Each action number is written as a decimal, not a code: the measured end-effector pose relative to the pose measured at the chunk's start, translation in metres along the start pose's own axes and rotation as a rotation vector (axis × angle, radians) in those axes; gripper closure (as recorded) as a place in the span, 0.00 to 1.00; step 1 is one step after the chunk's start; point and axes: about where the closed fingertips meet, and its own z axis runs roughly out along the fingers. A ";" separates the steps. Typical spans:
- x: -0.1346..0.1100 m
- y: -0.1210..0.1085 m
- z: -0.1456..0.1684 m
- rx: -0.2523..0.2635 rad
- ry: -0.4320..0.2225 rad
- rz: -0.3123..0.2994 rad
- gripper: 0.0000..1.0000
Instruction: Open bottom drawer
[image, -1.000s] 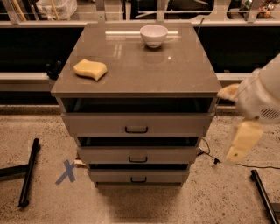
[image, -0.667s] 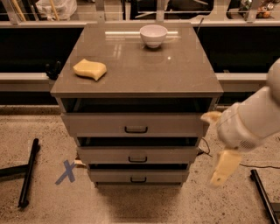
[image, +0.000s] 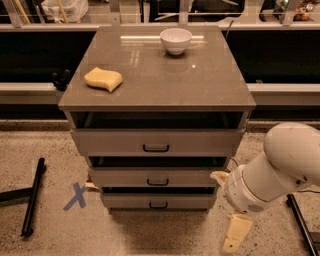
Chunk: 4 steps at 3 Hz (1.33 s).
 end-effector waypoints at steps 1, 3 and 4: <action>0.000 0.000 0.000 0.000 0.000 0.000 0.00; 0.065 -0.023 0.137 -0.063 0.072 0.013 0.00; 0.115 -0.035 0.235 -0.108 0.081 0.034 0.00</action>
Offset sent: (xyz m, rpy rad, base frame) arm 0.0298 -0.0023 -0.2013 -0.1078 0.1110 -0.0111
